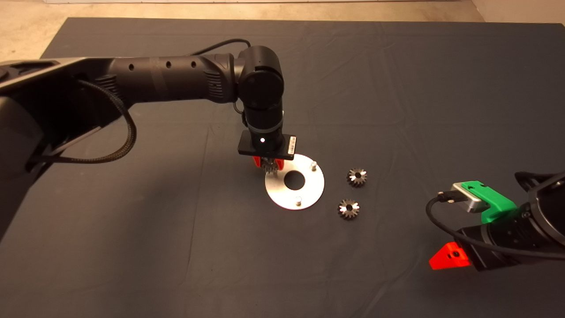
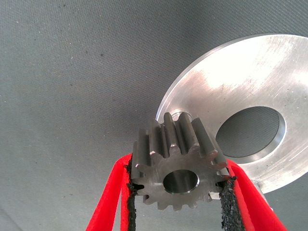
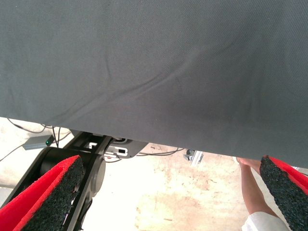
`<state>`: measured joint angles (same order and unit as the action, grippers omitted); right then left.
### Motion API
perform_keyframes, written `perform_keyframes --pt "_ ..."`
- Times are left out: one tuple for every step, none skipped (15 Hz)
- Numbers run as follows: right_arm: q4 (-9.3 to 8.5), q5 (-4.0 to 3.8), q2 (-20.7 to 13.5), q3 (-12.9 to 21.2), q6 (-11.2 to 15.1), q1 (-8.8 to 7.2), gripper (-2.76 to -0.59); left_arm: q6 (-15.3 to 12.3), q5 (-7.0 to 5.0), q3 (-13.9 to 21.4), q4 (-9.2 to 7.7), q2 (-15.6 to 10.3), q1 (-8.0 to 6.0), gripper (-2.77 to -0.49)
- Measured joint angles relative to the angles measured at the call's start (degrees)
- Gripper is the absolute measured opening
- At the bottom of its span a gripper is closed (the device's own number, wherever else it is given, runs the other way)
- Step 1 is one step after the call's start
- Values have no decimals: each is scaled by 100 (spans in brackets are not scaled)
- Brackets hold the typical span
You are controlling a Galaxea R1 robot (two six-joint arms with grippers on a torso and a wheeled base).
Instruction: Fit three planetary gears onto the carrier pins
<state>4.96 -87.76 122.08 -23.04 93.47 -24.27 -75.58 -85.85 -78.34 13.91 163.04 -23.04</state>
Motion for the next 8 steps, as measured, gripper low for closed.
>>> perform_keyframes --pt "0 0 0 0 0 0 -62 6 -33 0 12 17 0 -241" --pt "0 0 0 0 0 0 -62 9 -51 -5 23 33 0 -241" --pt "0 0 0 0 0 0 -62 16 -70 -5 30 44 0 -241" --pt "0 2 0 0 0 0 -62 28 -80 -7 34 48 0 -241" --pt "0 0 0 0 0 0 -62 28 -80 -8 37 48 0 -241" --pt "0 0 0 0 2 0 -62 33 -78 -20 37 48 0 -241" --pt "0 0 0 0 0 0 -62 43 -78 -22 37 50 0 -241" --pt "0 0 0 0 0 0 -62 43 -78 -22 37 48 0 -241"
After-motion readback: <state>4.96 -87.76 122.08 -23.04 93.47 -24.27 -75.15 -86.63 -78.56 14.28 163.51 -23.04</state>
